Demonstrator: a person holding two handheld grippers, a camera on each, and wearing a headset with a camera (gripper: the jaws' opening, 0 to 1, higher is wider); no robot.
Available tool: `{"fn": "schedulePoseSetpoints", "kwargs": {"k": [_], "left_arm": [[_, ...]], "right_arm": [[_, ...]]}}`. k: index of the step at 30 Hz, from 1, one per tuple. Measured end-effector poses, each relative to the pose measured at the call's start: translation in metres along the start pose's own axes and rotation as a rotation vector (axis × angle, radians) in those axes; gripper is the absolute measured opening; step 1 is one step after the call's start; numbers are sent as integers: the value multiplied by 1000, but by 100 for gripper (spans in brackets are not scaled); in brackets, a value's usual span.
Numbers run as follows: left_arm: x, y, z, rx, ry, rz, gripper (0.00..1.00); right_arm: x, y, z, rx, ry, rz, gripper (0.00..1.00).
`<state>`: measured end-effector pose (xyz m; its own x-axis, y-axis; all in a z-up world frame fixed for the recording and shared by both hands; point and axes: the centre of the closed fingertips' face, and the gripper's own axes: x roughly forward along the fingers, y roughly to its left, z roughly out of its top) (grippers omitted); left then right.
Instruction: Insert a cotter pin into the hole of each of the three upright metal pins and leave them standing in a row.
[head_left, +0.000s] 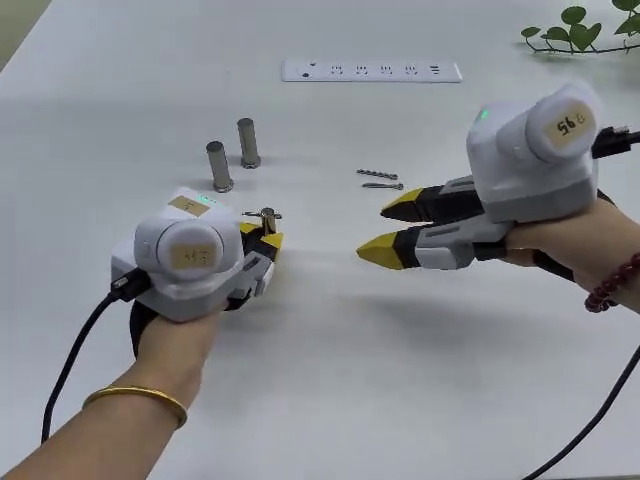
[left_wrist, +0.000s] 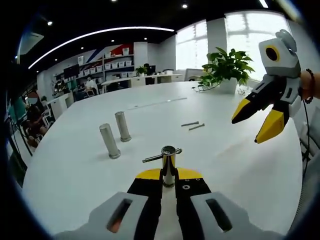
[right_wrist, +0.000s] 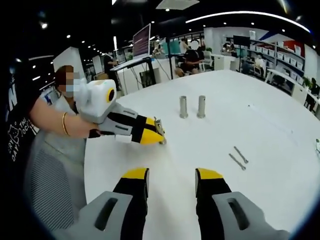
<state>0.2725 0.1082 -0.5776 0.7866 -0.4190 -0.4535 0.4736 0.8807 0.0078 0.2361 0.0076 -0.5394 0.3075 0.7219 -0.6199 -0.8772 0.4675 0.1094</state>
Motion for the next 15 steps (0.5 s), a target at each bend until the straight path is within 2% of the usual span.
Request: {"fn": "schedulePoseSetpoints", "kwargs": {"k": [8,15], "left_arm": [[0,20,-2,-10,12,36,6],[3,32,-1,-30,7,65,6]], "right_arm": [[-1,3,-2,31,-2,-3,34],[-3,3,-6,51,-3,-12,34]]}}
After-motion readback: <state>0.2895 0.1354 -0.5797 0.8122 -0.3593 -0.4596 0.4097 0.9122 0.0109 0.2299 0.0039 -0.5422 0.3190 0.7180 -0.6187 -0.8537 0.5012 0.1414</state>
